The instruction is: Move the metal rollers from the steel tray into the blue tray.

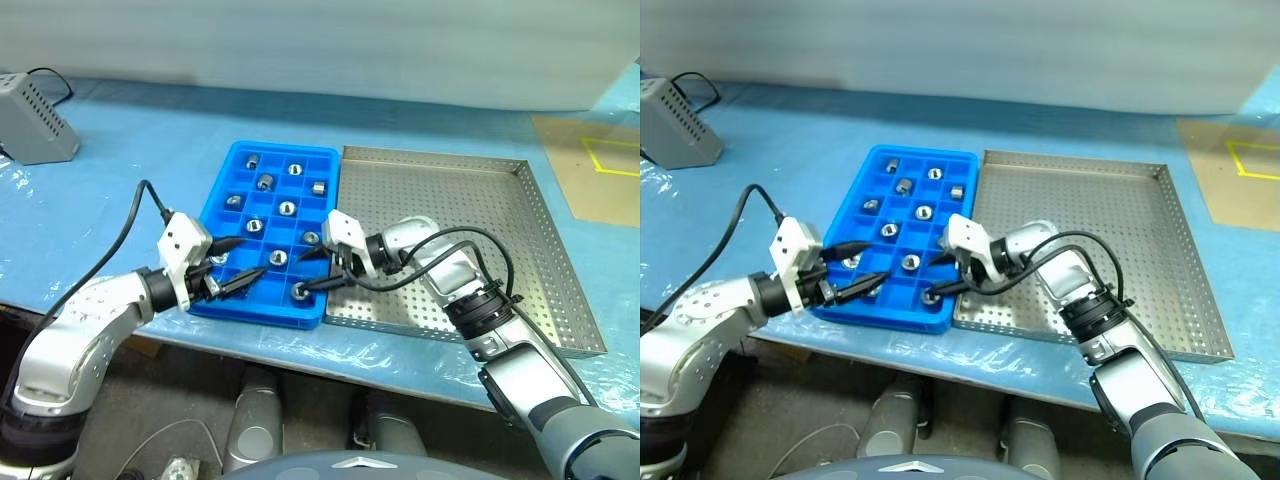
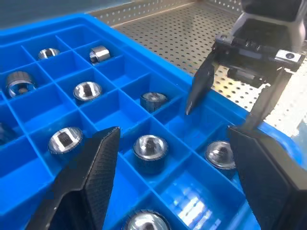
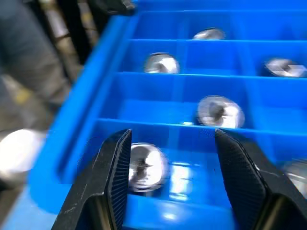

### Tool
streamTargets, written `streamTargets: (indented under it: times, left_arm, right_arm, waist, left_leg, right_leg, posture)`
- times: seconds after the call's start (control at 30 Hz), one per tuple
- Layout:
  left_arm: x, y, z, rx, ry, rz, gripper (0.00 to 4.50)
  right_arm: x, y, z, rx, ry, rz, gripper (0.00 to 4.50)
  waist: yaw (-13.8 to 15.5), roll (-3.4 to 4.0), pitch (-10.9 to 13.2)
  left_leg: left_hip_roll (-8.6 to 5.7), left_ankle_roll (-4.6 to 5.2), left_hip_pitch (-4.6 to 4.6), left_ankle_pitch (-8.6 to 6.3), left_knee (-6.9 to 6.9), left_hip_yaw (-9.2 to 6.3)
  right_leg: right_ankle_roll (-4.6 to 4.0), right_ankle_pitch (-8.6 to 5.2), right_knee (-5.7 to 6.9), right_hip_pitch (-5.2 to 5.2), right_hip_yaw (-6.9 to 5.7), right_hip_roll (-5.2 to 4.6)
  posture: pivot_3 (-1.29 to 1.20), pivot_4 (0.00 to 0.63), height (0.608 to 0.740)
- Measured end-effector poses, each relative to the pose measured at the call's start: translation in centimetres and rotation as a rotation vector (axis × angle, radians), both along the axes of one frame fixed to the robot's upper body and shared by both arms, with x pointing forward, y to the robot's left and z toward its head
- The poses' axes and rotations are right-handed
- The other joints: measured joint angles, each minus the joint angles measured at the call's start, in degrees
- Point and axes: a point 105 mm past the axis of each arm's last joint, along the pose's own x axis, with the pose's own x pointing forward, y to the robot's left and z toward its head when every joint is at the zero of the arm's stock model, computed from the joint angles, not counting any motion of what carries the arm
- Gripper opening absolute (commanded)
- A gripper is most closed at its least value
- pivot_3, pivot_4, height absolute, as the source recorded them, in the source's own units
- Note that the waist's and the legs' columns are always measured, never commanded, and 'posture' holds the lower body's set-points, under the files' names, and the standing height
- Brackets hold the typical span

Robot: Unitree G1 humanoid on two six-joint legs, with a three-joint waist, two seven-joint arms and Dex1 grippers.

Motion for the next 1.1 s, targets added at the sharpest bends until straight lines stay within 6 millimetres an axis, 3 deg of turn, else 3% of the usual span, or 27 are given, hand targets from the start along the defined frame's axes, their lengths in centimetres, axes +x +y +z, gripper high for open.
streamTargets:
  times: [0.1,0.23,0.53,0.63,0.87,1.1]
  left_arm:
    - [2.6,-0.7,1.1,-0.039,-0.057,0.010,3.77]
    - [5.1,-2.2,1.4,-0.078,-0.088,0.002,3.77]
    - [8.5,-4.9,0.4,-0.099,-0.084,-0.043,3.77]
    - [9.1,-5.4,0.4,-0.112,-0.091,-0.055,3.77]
    - [8.8,-6.4,0.3,-0.126,-0.093,-0.124,3.77]
    - [8.5,-6.9,-0.2,-0.124,-0.083,-0.146,3.77]
  right_arm:
    - [2.3,-1.0,2.5,0.120,-0.065,-0.179,2.82]
    - [4.3,-2.8,4.3,0.202,-0.130,-0.365,2.82]
    - [7.2,-7.5,5.2,0.241,-0.265,-0.771,2.82]
    - [6.7,-9.4,4.0,0.214,-0.257,-0.848,2.82]
    - [3.8,-12.0,3.3,0.164,-0.232,-0.846,2.82]
    - [3.8,-12.0,2.7,0.176,-0.200,-0.870,2.82]
  waist:
    - [-1.1,-0.04,0.0]
    - [-2.8,-0.06,0.0]
    - [-6.3,-0.07,0.0]
    - [-6.8,-0.06,0.0]
    - [-7.4,-0.06,0.0]
    - [-7.4,-0.06,0.0]
  left_leg:
    - [-0.02,-0.14,0.01,0.09,0.04,0.00]
    - [-0.03,-0.37,-0.04,0.25,0.02,0.01]
    - [-0.03,-0.38,-0.15,0.26,0.02,0.02]
    - [-0.05,-0.34,-0.17,0.24,0.03,0.02]
    - [-0.03,-0.06,-0.09,0.08,0.07,0.04]
    - [-0.02,-0.05,-0.07,0.09,0.12,0.05]
  right_leg:
    - [0.03,0.04,0.09,-0.01,0.06,0.00]
    - [-0.01,0.06,0.16,-0.11,0.07,0.02]
    - [-0.02,0.07,0.16,-0.19,0.07,0.05]
    - [-0.03,0.07,0.13,-0.18,0.07,0.04]
    - [-0.03,0.07,0.11,-0.12,0.07,0.04]
    - [-0.05,0.08,0.16,-0.11,0.07,0.04]
  posture:
    - [0.06,0.150,0.740]
    - [-0.01,0.150,0.740]
    - [-0.14,0.150,0.740]
    - [-0.15,0.150,0.740]
    - [-0.17,0.150,0.740]
    - [-0.15,0.150,0.740]
